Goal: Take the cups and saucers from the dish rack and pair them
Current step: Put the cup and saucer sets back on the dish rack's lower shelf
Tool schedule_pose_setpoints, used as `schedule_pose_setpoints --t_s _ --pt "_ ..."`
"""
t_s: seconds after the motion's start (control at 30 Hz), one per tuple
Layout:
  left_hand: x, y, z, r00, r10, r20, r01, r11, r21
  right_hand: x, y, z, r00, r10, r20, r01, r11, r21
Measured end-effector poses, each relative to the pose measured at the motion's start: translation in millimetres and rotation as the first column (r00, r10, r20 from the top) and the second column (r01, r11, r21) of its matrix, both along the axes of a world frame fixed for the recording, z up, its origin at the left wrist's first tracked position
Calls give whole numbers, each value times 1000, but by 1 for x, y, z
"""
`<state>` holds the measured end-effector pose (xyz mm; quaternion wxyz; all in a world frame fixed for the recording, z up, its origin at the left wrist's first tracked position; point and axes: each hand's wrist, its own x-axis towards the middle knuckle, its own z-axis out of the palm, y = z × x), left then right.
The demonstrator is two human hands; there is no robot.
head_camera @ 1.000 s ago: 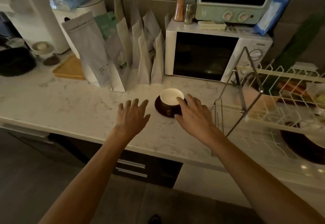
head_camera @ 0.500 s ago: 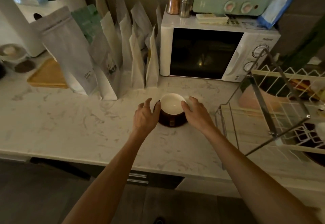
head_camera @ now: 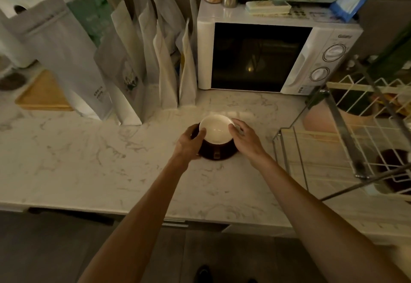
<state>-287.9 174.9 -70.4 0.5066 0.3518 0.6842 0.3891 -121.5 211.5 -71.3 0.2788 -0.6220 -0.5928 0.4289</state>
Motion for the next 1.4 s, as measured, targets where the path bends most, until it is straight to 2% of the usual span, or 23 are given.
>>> schedule_pose_setpoints --t_s 0.2,0.67,1.07,1.4 --pt "0 0 -4 998 21 64 -23 999 23 4 5 -8 990 -78 -114 75 997 -35" --pt "2 -30 1 998 40 48 -42 998 55 10 -20 -5 989 -62 -133 60 998 -21" --pt "14 -119 13 999 52 -6 -51 989 142 26 -102 12 981 18 -193 -13 1000 24" --pt "54 -199 28 997 67 -39 -59 982 182 61 -176 23 978 46 -204 -41 999 32"
